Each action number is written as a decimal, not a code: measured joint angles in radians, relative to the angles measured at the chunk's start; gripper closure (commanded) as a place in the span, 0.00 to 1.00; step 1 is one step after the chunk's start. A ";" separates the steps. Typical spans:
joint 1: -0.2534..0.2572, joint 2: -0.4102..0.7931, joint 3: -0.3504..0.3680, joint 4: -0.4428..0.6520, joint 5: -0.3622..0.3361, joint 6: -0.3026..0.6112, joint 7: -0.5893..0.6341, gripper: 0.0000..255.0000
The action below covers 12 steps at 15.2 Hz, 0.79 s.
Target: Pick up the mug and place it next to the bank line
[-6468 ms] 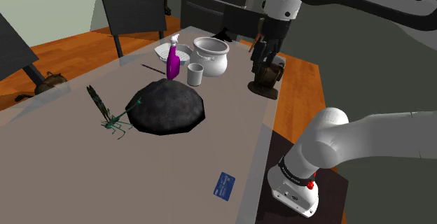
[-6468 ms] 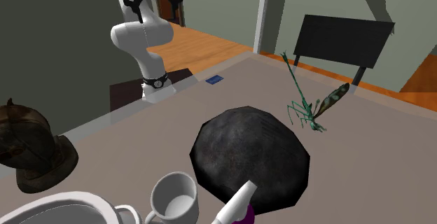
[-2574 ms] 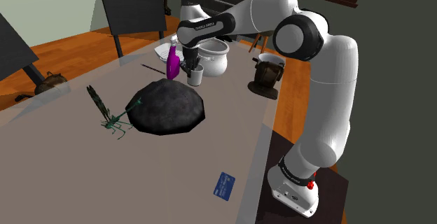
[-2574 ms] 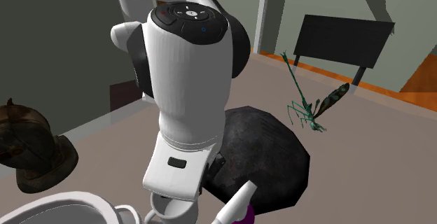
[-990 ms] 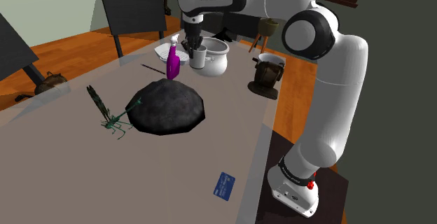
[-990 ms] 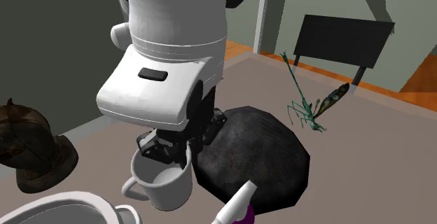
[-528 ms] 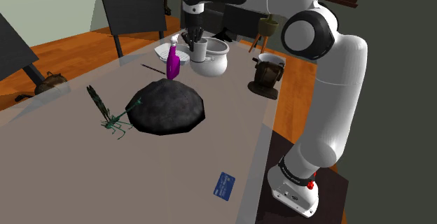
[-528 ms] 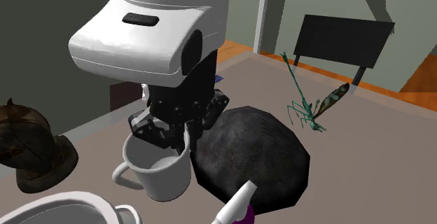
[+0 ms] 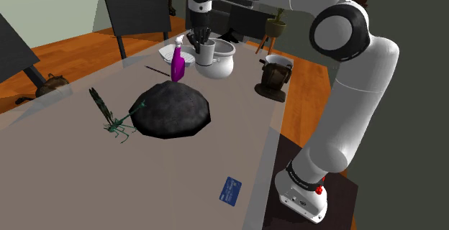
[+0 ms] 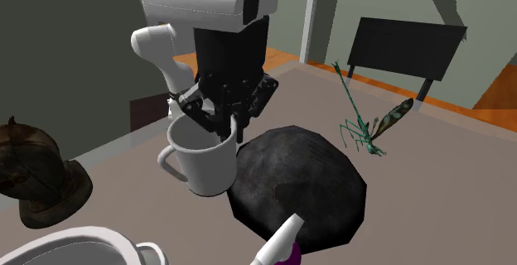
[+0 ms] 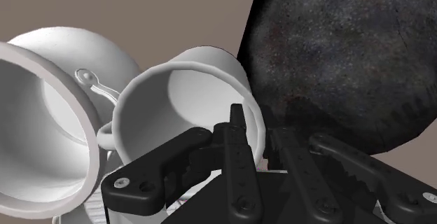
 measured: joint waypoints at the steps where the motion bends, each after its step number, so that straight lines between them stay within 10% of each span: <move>1: 0.005 -0.038 0.003 -0.052 0.000 0.014 0.008 1.00; 12: 0.091 -0.372 0.084 -0.458 0.027 0.076 0.173 1.00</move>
